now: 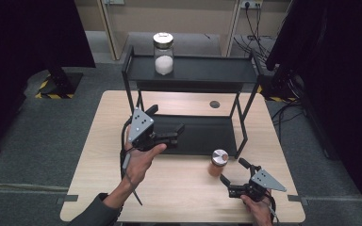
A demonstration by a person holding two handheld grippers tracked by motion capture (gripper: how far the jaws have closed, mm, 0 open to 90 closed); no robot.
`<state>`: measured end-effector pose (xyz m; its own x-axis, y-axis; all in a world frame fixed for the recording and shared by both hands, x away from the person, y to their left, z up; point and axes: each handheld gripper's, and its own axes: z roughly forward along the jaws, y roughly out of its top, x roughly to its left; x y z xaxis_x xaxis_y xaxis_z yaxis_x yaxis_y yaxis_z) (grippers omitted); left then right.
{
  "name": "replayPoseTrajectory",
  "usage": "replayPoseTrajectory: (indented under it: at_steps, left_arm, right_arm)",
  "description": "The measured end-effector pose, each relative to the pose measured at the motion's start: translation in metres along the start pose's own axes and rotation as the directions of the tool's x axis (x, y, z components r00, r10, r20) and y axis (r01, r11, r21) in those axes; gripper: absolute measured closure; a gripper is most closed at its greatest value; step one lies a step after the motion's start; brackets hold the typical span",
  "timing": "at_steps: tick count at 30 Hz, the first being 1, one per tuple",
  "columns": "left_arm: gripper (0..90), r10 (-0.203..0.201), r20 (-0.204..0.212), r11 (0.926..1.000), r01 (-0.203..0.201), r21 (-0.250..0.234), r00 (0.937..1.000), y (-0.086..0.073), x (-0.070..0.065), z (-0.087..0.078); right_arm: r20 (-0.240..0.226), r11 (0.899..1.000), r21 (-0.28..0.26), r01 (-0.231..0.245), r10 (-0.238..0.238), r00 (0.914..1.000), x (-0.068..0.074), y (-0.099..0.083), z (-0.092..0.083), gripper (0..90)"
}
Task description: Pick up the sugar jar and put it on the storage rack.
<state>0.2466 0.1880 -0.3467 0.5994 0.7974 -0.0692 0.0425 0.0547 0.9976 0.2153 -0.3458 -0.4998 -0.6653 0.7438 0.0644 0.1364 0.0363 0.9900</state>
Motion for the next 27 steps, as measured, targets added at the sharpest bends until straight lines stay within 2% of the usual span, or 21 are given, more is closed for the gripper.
replayPoseTrajectory:
  at_steps: [16, 21, 27]
  left_arm:
    - [0.3, -0.002, 0.018, 0.9995, 0.001, 0.032, 0.9998, -0.051, -0.003, -0.013]
    - [0.3, -0.029, 0.024, 0.999, 0.028, 0.034, 0.9993, -0.067, -0.003, -0.018]
    - [0.3, -0.037, 0.033, 0.9983, 0.036, 0.047, 0.9988, -0.085, -0.004, -0.022]
  right_arm:
    - [-0.001, 1.0, 0.0, -0.002, 0.002, 1.0, 0.0, 0.0, 0.0, 0.2]
    - [-0.001, 1.0, -0.001, -0.002, 0.002, 1.0, 0.0, 0.0, 0.0, 0.2]
    - [0.0, 1.0, -0.002, -0.001, 0.001, 1.0, 0.0, 0.0, 0.0, 0.2]
